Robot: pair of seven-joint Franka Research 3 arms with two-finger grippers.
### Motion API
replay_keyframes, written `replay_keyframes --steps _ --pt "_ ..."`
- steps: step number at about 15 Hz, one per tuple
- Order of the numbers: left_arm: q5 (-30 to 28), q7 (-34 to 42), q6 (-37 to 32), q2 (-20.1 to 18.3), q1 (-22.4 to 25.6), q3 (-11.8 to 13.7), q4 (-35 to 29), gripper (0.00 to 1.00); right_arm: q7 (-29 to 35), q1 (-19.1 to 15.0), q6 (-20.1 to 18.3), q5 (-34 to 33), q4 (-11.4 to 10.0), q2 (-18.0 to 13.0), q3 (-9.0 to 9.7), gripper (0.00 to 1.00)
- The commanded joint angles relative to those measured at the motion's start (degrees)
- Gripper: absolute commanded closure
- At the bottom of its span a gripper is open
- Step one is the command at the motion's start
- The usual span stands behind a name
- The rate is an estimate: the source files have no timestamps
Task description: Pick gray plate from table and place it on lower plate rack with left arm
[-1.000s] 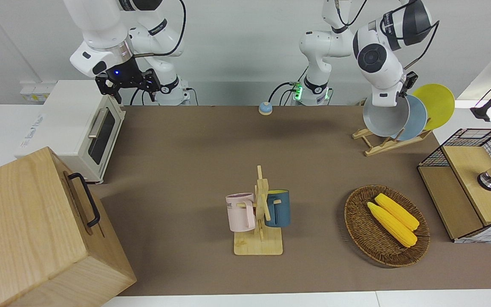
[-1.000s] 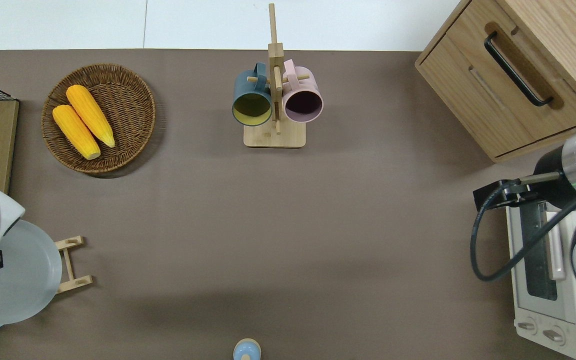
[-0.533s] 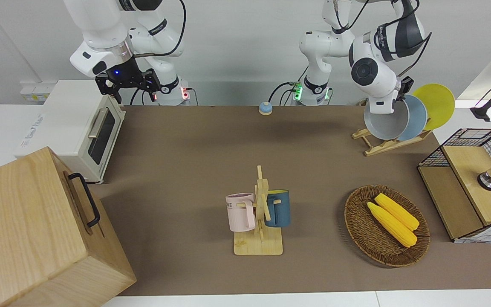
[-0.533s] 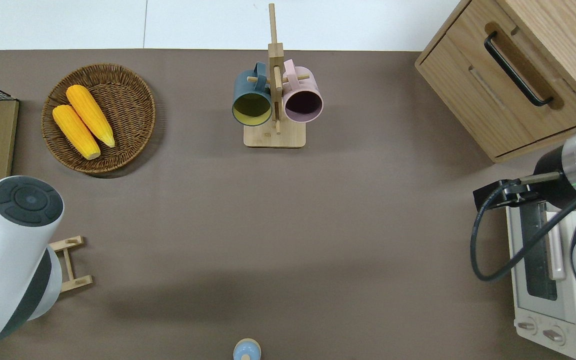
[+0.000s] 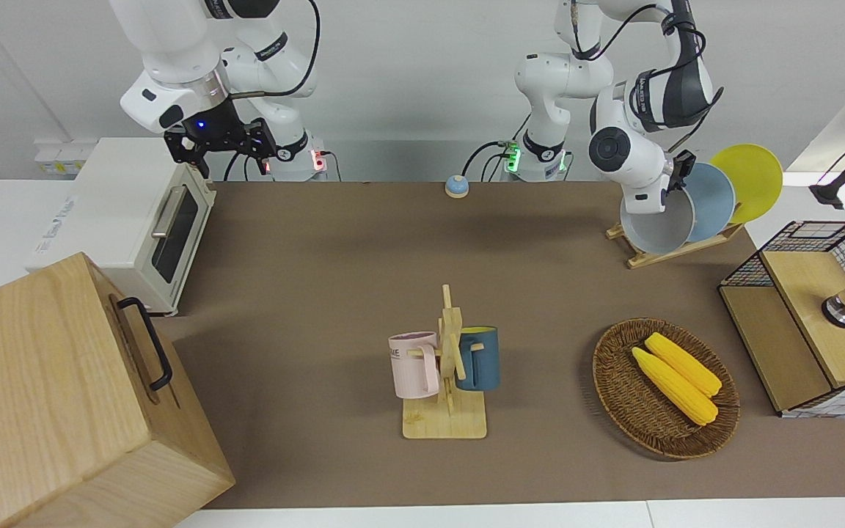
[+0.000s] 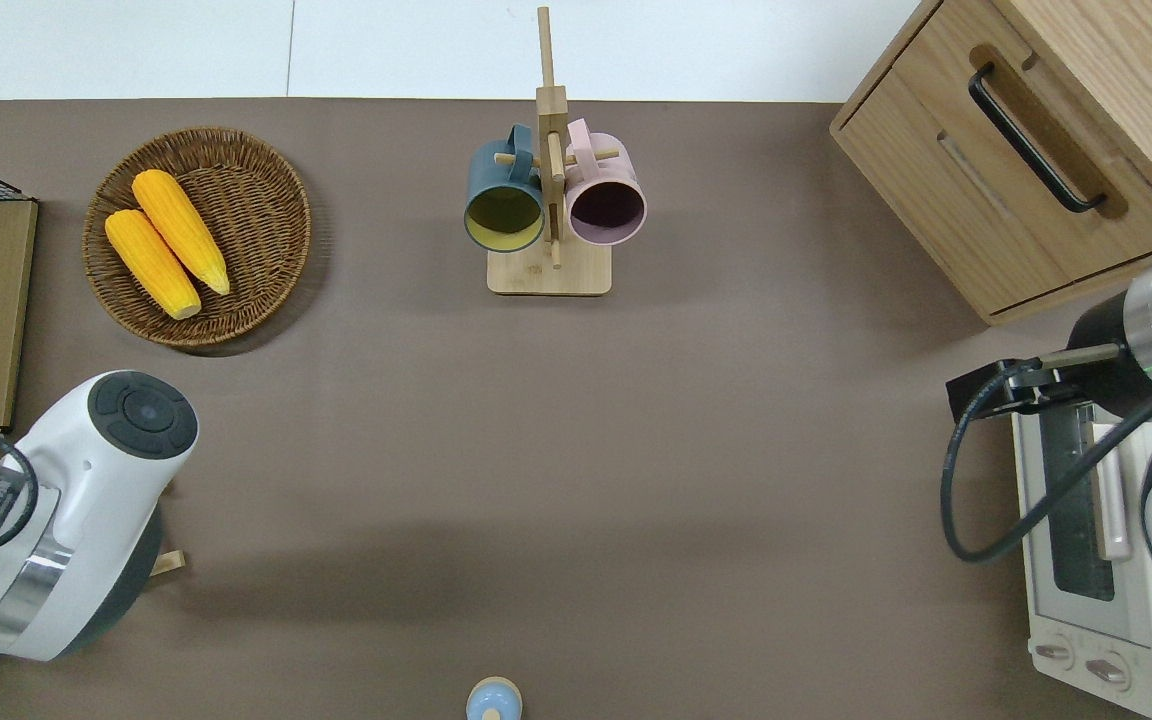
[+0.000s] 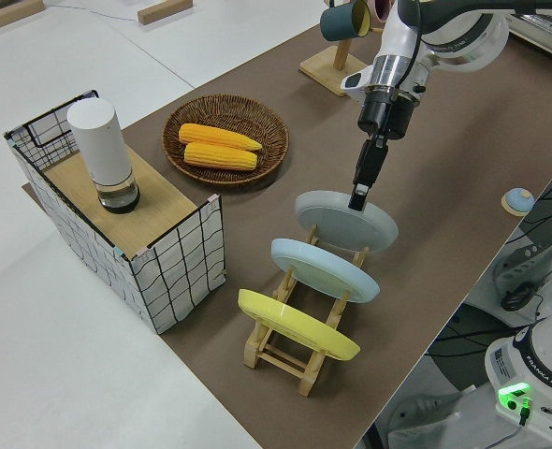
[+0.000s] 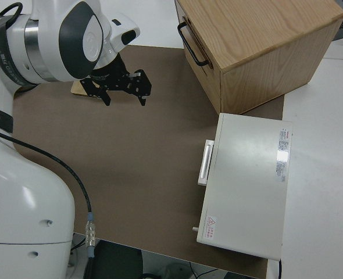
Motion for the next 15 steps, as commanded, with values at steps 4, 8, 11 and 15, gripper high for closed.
replay_keyframes --steps 4,8,11,15 --pt "1.54 -4.80 2.75 0.37 -0.75 0.29 -2.63 1.00 0.68 -1.32 -0.62 -0.37 0.41 -0.12 1.13 0.017" --pt "1.54 -4.01 2.84 0.28 -0.75 0.29 -2.80 0.01 0.68 -1.32 -0.62 -0.37 0.33 -0.12 1.21 0.017" --pt "1.28 -3.49 2.49 0.02 -0.75 0.29 -2.72 0.01 0.68 -1.32 -0.62 -0.37 0.41 -0.12 1.21 0.017" --pt "0.75 -1.38 2.23 -0.50 -1.01 0.29 -1.93 0.01 0.68 -1.32 -0.71 -0.37 0.41 -0.12 1.21 0.017"
